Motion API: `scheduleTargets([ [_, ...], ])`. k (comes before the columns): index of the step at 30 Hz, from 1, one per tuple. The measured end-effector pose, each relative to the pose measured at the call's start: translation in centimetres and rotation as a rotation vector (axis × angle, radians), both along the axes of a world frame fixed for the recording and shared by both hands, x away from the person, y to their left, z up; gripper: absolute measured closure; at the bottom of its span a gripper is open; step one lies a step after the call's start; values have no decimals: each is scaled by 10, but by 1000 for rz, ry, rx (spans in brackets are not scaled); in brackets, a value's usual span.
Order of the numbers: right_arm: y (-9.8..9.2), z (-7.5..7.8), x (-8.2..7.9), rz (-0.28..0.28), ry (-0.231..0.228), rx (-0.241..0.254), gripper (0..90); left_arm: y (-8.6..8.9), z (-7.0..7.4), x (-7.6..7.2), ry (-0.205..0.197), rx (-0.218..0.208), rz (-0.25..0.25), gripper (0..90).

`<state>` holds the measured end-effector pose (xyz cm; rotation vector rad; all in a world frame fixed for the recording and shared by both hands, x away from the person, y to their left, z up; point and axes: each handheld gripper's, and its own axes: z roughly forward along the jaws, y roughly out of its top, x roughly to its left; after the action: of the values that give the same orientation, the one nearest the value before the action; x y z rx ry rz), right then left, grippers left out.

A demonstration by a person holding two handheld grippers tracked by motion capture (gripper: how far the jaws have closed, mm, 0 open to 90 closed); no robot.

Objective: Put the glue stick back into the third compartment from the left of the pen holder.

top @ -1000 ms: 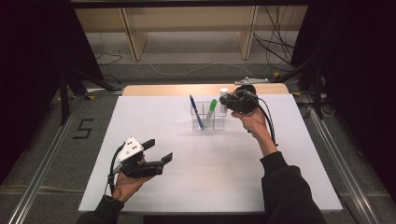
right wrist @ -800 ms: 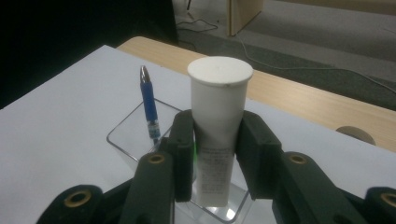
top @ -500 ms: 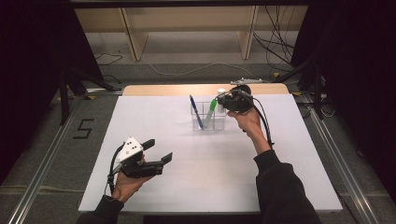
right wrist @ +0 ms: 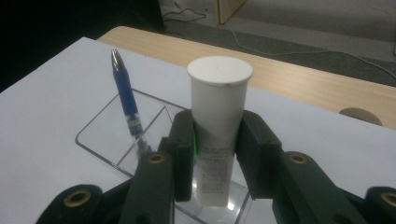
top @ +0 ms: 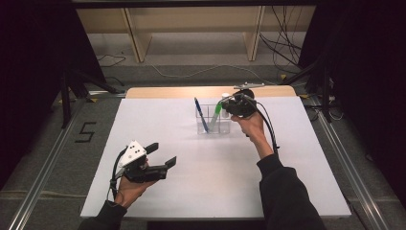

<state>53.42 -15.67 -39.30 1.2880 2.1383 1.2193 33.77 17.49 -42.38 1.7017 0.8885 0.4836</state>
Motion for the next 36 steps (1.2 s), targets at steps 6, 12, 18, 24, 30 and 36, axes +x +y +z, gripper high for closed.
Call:
scheduleTargets([
  [6, 1, -8, 0, -12, 20, 4, 686, 0, 0, 0, -1, 0, 0, 154],
  [12, -1, -17, -1, -17, 50, -3, 673, 1, 0, 0, 3, -2, 0, 154],
  [18, -10, -12, -4, -7, 68, 45, 427, 1, 0, 0, 3, -2, -1, 154],
  [24, -20, 8, -17, 10, 30, 63, 348, 0, 0, 0, 5, 1, -3, 154],
  [30, -22, 12, -22, 24, 21, 47, 324, 0, 0, 0, 7, 1, -3, 154],
  [36, -23, 15, -28, 36, 12, 36, 298, 1, 0, 1, 13, -2, -5, 154],
])
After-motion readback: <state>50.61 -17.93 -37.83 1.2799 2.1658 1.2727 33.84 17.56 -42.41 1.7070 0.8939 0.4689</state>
